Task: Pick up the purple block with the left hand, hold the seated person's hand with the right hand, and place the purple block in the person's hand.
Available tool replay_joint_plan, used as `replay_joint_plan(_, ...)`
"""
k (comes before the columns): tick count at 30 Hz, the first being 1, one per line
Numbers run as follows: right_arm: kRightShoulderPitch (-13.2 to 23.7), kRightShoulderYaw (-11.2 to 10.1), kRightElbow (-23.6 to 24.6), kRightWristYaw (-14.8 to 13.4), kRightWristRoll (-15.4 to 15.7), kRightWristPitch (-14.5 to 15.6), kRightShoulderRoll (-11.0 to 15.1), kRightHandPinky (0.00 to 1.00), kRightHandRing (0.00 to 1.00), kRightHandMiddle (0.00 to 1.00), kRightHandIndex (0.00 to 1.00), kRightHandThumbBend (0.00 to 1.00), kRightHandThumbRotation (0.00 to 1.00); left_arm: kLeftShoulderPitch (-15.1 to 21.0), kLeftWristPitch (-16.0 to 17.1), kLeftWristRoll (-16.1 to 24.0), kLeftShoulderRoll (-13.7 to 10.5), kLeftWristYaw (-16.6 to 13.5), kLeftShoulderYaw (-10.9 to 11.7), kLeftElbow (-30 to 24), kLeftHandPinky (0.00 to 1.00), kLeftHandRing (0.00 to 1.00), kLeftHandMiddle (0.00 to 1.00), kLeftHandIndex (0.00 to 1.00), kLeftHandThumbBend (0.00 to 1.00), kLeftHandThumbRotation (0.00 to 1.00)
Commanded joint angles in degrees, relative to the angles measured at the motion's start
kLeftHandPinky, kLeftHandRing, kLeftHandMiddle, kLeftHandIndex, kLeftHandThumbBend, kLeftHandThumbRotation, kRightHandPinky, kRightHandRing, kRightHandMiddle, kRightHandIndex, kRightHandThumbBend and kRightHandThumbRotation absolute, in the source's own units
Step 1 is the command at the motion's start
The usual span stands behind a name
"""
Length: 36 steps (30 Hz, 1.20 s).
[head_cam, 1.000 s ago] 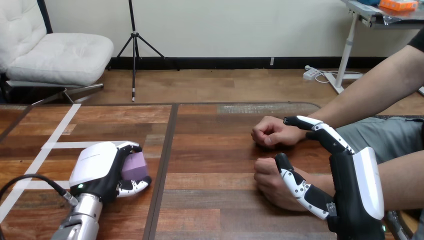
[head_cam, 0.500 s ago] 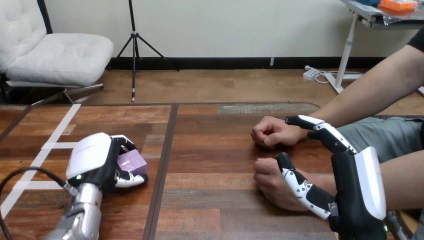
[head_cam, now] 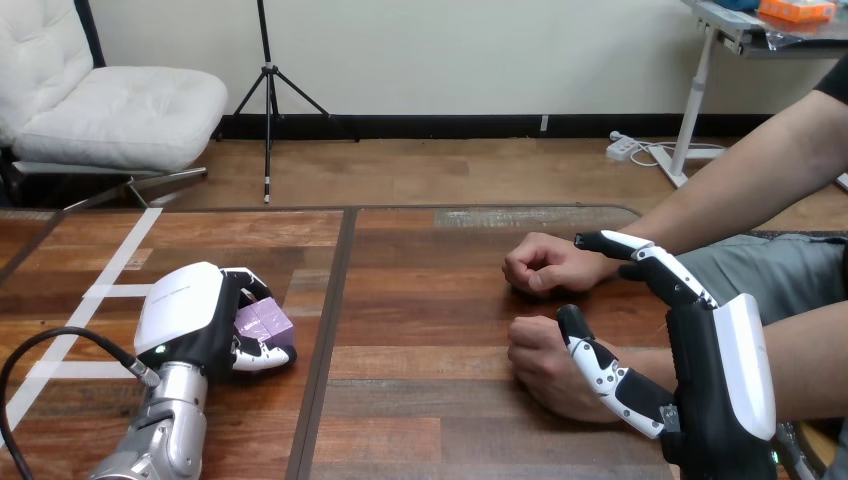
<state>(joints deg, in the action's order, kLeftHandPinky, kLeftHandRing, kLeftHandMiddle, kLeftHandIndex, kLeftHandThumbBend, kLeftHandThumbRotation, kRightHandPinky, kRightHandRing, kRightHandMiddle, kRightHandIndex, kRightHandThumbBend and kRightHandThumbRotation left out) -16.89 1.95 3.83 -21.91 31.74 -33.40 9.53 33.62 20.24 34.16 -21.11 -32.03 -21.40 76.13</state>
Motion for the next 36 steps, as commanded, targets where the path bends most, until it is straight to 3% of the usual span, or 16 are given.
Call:
replay_joint_plan(1, 1.71, -0.51, 1.4, 0.26, -0.07, -0.78, 0.91, 0.71, 0.76, 0.75, 0.71, 0.37, 0.14, 1.27, -0.1, 0.28, 1.31, -0.04, -0.17, 1.27, 0.43, 0.48, 0.54, 0.55, 0.54, 0.01)
replay_joint_plan(25, 1.66, -0.8, 1.45, 0.43, 0.13, -0.64, 0.78, 0.7, 0.76, 0.75, 0.71, 0.38, 0.16, 0.57, 2.14, -0.98, 2.26, -1.86, 0.65, 1.12, 0.44, 0.49, 0.54, 0.55, 0.55, 0.02)
replay_joint_plan(31, 1.66, -0.77, 1.47, 0.62, -0.14, -0.58, 0.72, 0.7, 0.76, 0.75, 0.71, 0.38, 0.16, 0.17, 4.31, -3.95, 2.94, -0.83, 3.2, 0.95, 0.45, 0.49, 0.54, 0.55, 0.56, 0.02)
replay_joint_plan(36, 1.77, -0.8, 1.35, 0.6, -0.15, -0.62, 0.75, 0.7, 0.76, 0.75, 0.71, 0.38, 0.17, -0.46, 7.55, -9.67, 4.24, 2.46, 7.95, 0.66, 0.43, 0.47, 0.53, 0.54, 0.61, 0.01)
